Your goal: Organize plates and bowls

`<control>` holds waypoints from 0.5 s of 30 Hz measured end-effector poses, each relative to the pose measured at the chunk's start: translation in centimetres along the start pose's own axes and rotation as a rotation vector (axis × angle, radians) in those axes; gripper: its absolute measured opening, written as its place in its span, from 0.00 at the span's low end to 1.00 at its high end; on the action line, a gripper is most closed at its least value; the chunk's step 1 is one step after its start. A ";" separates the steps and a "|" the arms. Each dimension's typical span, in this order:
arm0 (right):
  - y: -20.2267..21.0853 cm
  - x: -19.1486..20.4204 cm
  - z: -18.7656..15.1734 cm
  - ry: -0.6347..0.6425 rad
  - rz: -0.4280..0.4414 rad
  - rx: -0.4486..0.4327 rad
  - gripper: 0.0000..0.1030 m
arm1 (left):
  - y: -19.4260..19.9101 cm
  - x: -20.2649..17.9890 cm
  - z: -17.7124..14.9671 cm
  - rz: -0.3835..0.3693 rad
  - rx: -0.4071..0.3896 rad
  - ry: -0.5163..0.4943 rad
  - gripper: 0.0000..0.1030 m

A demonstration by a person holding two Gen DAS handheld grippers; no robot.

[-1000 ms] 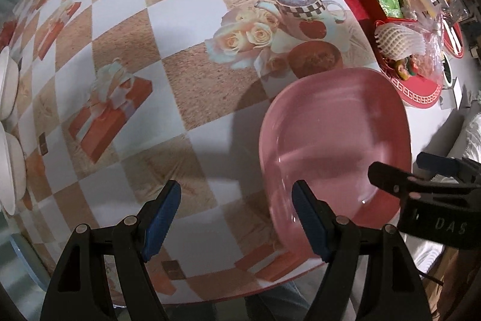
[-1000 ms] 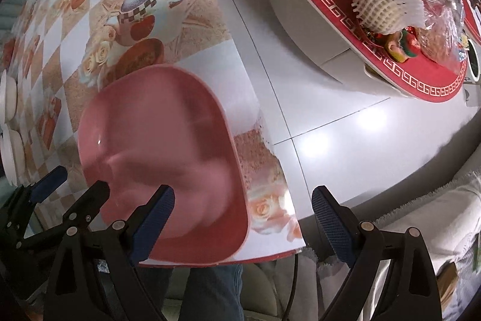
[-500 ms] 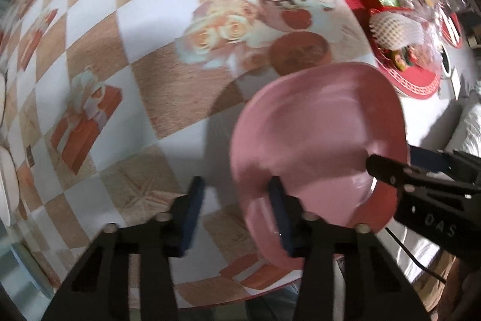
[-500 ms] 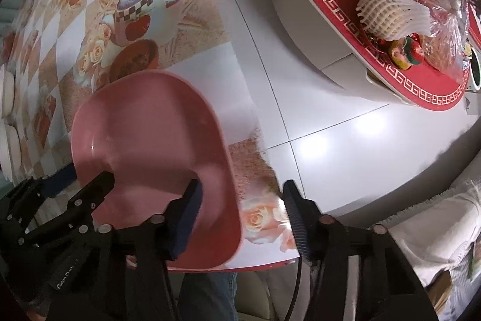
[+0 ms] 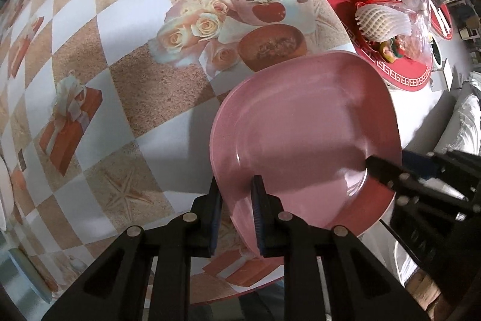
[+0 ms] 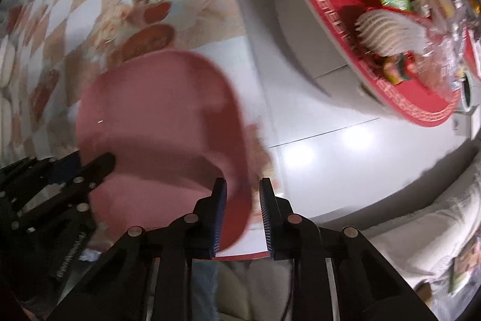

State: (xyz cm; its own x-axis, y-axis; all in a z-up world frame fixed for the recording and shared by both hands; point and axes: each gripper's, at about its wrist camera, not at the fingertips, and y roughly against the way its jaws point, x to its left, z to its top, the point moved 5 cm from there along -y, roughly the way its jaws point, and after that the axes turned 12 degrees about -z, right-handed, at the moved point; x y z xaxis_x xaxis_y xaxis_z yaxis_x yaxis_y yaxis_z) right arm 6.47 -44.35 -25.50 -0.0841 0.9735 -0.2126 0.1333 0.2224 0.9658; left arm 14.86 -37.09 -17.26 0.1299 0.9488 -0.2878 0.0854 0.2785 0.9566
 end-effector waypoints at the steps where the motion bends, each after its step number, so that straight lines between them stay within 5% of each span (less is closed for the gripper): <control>1: -0.2 0.2 0.0 -0.003 0.000 0.008 0.24 | 0.1 0.0 0.0 0.006 -0.004 -0.003 0.20; 15: 0.4 4.6 -0.2 0.049 0.084 0.008 0.19 | 1.4 4.2 -1.6 0.053 -0.025 0.036 0.20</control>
State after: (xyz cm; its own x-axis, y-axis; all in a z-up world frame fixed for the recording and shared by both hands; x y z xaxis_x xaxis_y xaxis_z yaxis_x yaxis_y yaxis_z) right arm 5.92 -39.76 -26.08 -0.1207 0.9850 -0.1231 0.1497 0.1407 0.9787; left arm 13.97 -32.48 -17.05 0.0976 0.9669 -0.2356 0.0548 0.2312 0.9714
